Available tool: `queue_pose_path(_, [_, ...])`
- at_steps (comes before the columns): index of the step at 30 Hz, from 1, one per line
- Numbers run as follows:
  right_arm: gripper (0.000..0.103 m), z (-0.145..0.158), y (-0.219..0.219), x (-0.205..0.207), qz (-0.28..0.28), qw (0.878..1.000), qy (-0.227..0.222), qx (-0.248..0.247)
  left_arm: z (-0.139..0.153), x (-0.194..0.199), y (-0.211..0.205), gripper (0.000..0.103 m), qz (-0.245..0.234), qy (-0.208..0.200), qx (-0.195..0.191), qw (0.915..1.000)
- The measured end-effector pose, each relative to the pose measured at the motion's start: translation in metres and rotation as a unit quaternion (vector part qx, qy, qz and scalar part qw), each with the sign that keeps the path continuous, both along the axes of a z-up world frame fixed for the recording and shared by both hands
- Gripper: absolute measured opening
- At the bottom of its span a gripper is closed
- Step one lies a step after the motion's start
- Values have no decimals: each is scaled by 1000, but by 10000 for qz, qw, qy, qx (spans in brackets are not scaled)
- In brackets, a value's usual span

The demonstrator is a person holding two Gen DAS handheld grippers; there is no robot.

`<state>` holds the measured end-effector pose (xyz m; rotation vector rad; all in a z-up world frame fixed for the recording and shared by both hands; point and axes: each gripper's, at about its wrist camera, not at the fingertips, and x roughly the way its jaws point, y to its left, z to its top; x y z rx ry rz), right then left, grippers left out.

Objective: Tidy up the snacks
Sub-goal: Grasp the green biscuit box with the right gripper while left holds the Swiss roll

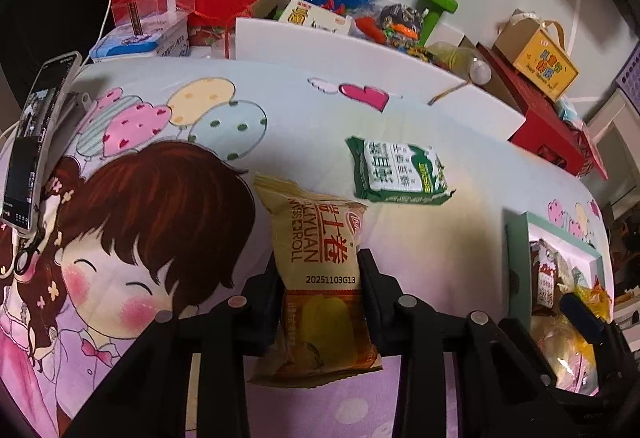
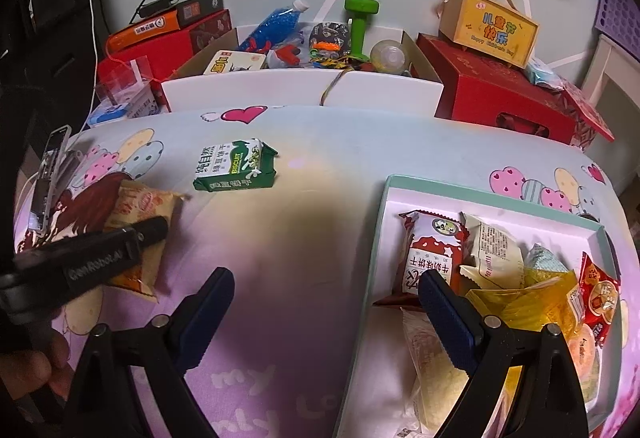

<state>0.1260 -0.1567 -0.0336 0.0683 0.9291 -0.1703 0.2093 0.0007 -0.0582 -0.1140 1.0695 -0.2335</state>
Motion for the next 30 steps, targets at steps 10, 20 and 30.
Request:
queue_pose_path(10, [95,2,17,8,186,9998,-73,-81,14,2,13,37,112,-332,-24,9994])
queue_pose_path(20, [95,2,31,32,477,9986,-142,172,8,12,26,37,255,-472,-30,9986])
queue_pose_path(30, [95,-2,33,72,558,9983,-163,101,-3,22,37,37,426,-585,-6,9974])
